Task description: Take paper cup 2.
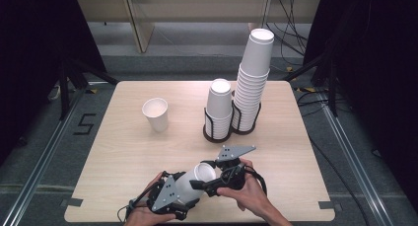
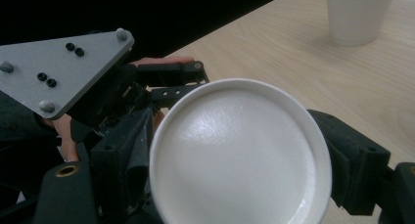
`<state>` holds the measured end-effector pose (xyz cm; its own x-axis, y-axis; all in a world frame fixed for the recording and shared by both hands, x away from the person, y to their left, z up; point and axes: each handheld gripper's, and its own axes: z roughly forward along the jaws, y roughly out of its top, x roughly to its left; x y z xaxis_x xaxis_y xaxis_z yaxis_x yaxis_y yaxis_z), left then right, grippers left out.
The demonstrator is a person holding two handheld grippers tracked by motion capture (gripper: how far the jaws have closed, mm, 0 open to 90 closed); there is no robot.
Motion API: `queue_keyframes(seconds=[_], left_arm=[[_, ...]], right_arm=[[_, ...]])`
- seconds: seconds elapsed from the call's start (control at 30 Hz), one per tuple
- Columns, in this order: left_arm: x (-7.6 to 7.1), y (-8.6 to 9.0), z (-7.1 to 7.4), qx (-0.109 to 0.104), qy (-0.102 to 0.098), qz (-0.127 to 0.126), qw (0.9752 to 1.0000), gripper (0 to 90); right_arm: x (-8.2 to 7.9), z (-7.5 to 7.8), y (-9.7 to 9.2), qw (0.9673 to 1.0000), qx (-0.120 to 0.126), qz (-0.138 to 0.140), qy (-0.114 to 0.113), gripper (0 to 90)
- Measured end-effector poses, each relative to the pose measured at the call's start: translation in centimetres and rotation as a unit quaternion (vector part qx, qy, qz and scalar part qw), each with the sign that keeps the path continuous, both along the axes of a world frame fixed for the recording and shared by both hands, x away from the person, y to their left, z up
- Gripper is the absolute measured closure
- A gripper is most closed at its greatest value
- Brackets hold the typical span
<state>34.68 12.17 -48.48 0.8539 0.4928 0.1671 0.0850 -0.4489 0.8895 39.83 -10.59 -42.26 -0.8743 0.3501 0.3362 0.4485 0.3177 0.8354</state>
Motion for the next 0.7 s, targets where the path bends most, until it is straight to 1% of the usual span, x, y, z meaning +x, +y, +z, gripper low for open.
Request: queue_keyframes(seconds=[0.03, 0.07, 0.1, 0.13, 0.17, 0.2, 0.23, 0.27, 0.3, 0.33, 0.4, 0.47, 0.53, 0.57, 0.6, 0.67, 0.7], left_arm=[[0.1, 0.1, 0.0, -0.009, 0.0, 0.0, 1.0, 11.3], [0.0, 0.1, 0.0, -0.02, 0.001, 0.001, 0.9998, 10.2], [0.1, 0.1, 0.0, -0.033, -0.004, 0.0, 0.9994, 9.2], [0.1, 0.1, -0.1, -0.048, -0.004, -0.001, 0.9988, 8.6], [0.1, 0.1, -0.1, -0.057, -0.005, 0.0, 0.9984, 8.0], [0.0, 0.2, -0.1, -0.066, -0.01, 0.002, 0.9978, 7.4], [0.0, 0.2, -0.1, -0.075, -0.013, 0.002, 0.9971, 7.0], [0.0, 0.3, -0.1, -0.082, -0.014, 0.004, 0.9965, 6.5], [0.1, 0.2, -0.2, -0.101, -0.013, 0.006, 0.9947, 6.0], [0.1, 0.3, -0.2, -0.106, -0.009, 0.007, 0.9943, 5.6], [0.1, 0.2, -0.3, -0.113, -0.006, 0.008, 0.9936, 5.2], [0.1, 0.2, -0.3, -0.115, -0.002, 0.011, 0.9933, 5.0], [0.1, 0.2, -0.3, -0.121, -0.004, 0.012, 0.9926, 4.5], [0.1, 0.2, -0.4, -0.123, -0.005, 0.014, 0.9923, 4.2], [0.1, 0.1, -0.4, -0.124, -0.009, 0.013, 0.9922, 4.2], [0.0, 0.1, -0.4, -0.126, -0.014, 0.016, 0.9919, 4.1], [0.0, 0.1, -0.4, -0.125, -0.014, 0.016, 0.9919, 3.9]], right_arm=[[0.0, 0.1, -0.1, 0.9998, 0.011, 0.001, 0.016, 24.6], [0.2, 0.1, -0.2, 0.9998, 0.017, 0.004, 0.01, 25.0], [0.2, 0.2, -0.3, 0.9995, 0.022, -0.005, 0.023, 25.3], [0.4, 0.3, -0.5, 0.9992, 0.03, -0.003, 0.028, 25.5], [0.5, 0.3, -0.6, 0.9987, 0.04, -0.005, 0.031, 25.6], [0.6, 0.4, -0.8, 0.9985, 0.044, -0.011, 0.03, 25.7], [0.7, 0.3, -0.9, 0.9979, 0.053, -0.012, 0.035, 25.7], [0.6, 0.4, -1.1, 0.997, 0.057, -0.018, 0.048, 25.8], [0.8, 0.4, -1.2, 0.9965, 0.063, -0.021, 0.05, 25.9], [1.0, 0.4, -1.4, 0.9962, 0.071, -0.02, 0.047, 25.9], [1.1, 0.2, -1.5, 0.995, 0.076, -0.027, 0.059, 25.9], [1.2, 0.1, -1.6, 0.9936, 0.084, -0.03, 0.069, 26.0], [1.2, -0.1, -1.7, 0.9925, 0.09, -0.035, 0.074, 26.1], [1.3, -0.1, -1.7, 0.9913, 0.096, -0.035, 0.083, 26.1], [1.2, -0.1, -1.7, 0.9902, 0.097, -0.038, 0.094, 26.1], [1.2, -0.1, -1.7, 0.9895, 0.101, -0.042, 0.095, 26.1], [1.3, -0.1, -1.8, 0.9897, 0.103, -0.041, 0.091, 26.1]])
